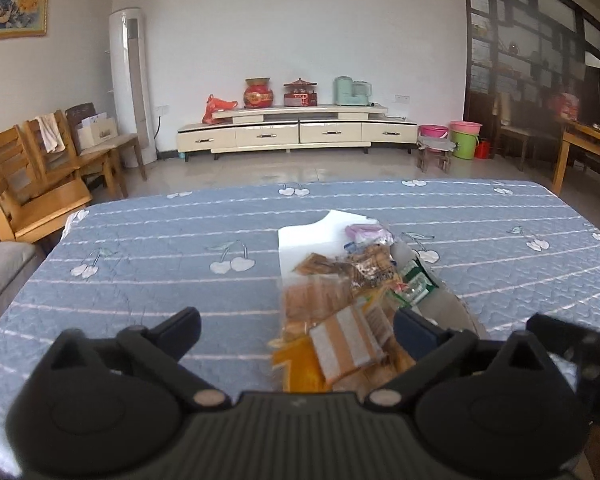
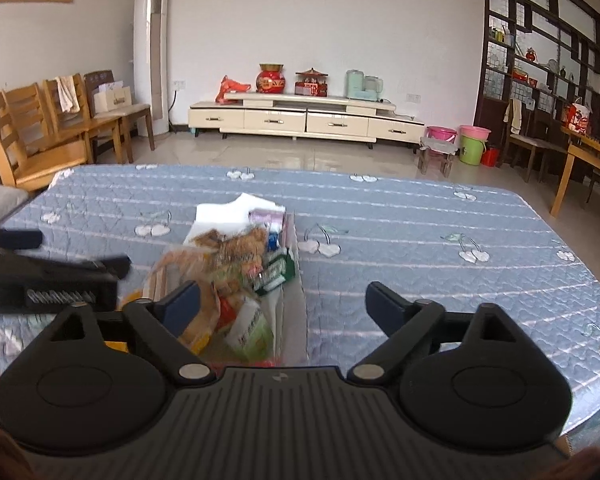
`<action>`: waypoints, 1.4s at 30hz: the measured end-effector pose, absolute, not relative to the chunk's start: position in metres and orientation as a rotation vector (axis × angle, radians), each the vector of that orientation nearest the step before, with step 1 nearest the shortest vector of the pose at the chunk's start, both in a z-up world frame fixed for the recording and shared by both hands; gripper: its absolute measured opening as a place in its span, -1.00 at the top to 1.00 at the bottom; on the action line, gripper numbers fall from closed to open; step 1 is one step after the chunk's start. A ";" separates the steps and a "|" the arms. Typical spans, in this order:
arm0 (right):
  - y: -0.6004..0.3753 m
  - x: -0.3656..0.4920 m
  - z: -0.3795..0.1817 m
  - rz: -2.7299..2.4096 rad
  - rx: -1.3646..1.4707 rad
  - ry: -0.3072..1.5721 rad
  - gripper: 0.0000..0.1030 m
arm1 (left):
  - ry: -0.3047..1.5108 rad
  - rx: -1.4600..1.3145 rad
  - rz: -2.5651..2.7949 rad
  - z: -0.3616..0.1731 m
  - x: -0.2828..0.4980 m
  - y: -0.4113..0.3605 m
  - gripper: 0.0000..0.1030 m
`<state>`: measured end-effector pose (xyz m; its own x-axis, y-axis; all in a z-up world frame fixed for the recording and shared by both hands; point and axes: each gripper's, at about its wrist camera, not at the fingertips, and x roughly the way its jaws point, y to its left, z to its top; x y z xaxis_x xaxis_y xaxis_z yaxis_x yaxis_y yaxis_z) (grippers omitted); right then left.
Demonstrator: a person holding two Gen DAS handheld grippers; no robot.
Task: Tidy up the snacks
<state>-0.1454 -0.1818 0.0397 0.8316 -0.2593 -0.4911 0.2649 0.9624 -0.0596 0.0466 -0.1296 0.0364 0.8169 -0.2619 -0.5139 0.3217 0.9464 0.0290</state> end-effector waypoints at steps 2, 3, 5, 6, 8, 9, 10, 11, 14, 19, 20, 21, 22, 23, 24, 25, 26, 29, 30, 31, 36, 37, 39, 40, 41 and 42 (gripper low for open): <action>-0.181 -0.150 0.036 -0.283 0.009 0.536 -1.00 | 0.537 0.105 -0.312 0.037 0.039 -0.127 -0.97; -0.181 -0.153 0.034 -0.284 0.013 0.546 -1.00 | 0.540 0.101 -0.307 0.037 0.035 -0.126 -0.97; -0.180 -0.157 0.031 -0.283 0.020 0.562 -1.00 | 0.552 0.103 -0.296 0.033 0.029 -0.126 -0.97; -0.179 -0.158 0.028 -0.283 0.020 0.571 -1.00 | 0.560 0.106 -0.292 0.030 0.028 -0.127 -0.97; -0.177 -0.162 0.024 -0.282 0.014 0.587 -1.00 | 0.574 0.114 -0.286 0.026 0.024 -0.127 -0.97; -0.175 -0.163 0.022 -0.281 0.010 0.595 -1.00 | 0.582 0.117 -0.284 0.024 0.023 -0.127 -0.97; -0.174 -0.164 0.020 -0.280 0.007 0.601 -1.00 | 0.588 0.119 -0.279 0.023 0.022 -0.126 -0.97; -0.173 -0.165 0.019 -0.278 0.005 0.607 -1.00 | 0.592 0.118 -0.275 0.023 0.021 -0.126 -0.97; -0.171 -0.165 0.019 -0.277 0.009 0.619 -1.00 | 0.594 0.112 -0.268 0.022 0.017 -0.123 -0.97; -0.169 -0.166 0.019 -0.269 0.018 0.624 -1.00 | 0.601 0.110 -0.258 0.020 0.015 -0.121 -0.97; -0.169 -0.166 0.019 -0.267 0.016 0.626 -1.00 | 0.604 0.107 -0.256 0.020 0.015 -0.120 -0.97; -0.168 -0.167 0.018 -0.265 0.013 0.627 -1.00 | 0.603 0.105 -0.256 0.019 0.015 -0.120 -0.97; -0.167 -0.167 0.018 -0.264 0.011 0.628 -1.00 | 0.602 0.103 -0.256 0.019 0.015 -0.120 -0.97; -0.167 -0.166 0.018 -0.262 0.010 0.629 -1.00 | 0.601 0.101 -0.255 0.019 0.015 -0.119 -0.97; -0.167 -0.167 0.017 -0.259 0.009 0.630 -1.00 | 0.601 0.101 -0.256 0.019 0.015 -0.120 -0.97; -0.167 -0.167 0.017 -0.257 0.009 0.631 -1.00 | 0.602 0.102 -0.256 0.019 0.015 -0.120 -0.97; -0.167 -0.166 0.017 -0.256 0.008 0.632 -1.00 | 0.601 0.104 -0.256 0.019 0.015 -0.120 -0.97; -0.167 -0.165 0.016 -0.252 0.008 0.636 -1.00 | 0.601 0.111 -0.255 0.018 0.016 -0.121 -0.97; -0.167 -0.164 0.016 -0.251 0.007 0.638 -1.00 | 0.602 0.111 -0.255 0.018 0.016 -0.122 -0.97; -0.167 -0.164 0.016 -0.250 0.006 0.639 -1.00 | 0.601 0.112 -0.255 0.017 0.016 -0.122 -0.97; -0.168 -0.164 0.015 -0.246 0.007 0.644 -1.00 | 0.602 0.121 -0.255 0.016 0.017 -0.123 -0.97; -0.168 -0.163 0.015 -0.246 0.006 0.645 -1.00 | 0.603 0.123 -0.256 0.016 0.017 -0.123 -0.97; -0.168 -0.163 0.015 -0.245 0.006 0.647 -1.00 | 0.605 0.126 -0.257 0.015 0.016 -0.123 -0.97; -0.168 -0.163 0.015 -0.244 0.006 0.648 -1.00 | 0.605 0.127 -0.257 0.015 0.017 -0.123 -0.97; -0.168 -0.163 0.015 -0.243 0.005 0.649 -1.00 | 0.605 0.129 -0.258 0.015 0.017 -0.123 -0.97; -0.168 -0.163 0.015 -0.242 0.005 0.650 -1.00 | 0.604 0.131 -0.258 0.015 0.017 -0.123 -0.97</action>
